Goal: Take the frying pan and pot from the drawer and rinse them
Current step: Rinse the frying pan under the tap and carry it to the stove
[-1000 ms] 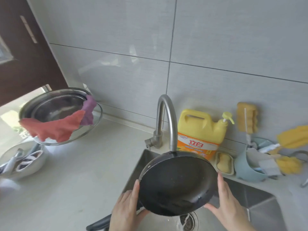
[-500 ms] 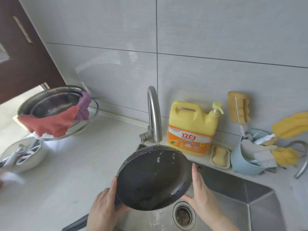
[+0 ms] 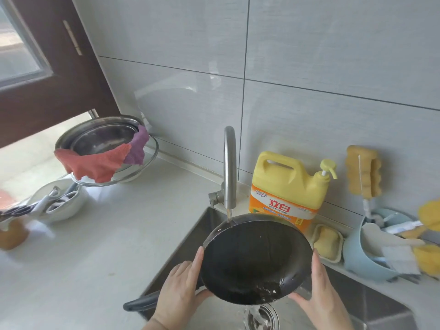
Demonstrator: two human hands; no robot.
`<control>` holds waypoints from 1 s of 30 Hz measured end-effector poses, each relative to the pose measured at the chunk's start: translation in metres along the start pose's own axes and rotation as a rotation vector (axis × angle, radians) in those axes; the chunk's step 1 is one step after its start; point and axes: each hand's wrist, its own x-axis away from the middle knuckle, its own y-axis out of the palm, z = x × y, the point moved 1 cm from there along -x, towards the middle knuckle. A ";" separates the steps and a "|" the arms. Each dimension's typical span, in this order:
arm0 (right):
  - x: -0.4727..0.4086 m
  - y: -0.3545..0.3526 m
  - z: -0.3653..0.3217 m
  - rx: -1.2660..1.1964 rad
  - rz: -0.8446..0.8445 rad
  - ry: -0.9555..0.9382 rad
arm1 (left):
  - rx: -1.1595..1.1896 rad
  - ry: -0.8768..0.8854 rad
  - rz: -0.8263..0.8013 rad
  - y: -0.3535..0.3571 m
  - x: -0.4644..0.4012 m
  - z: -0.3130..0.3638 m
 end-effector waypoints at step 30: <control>0.018 -0.030 0.002 -0.040 0.105 -0.074 | -0.035 0.108 0.080 -0.003 0.001 0.022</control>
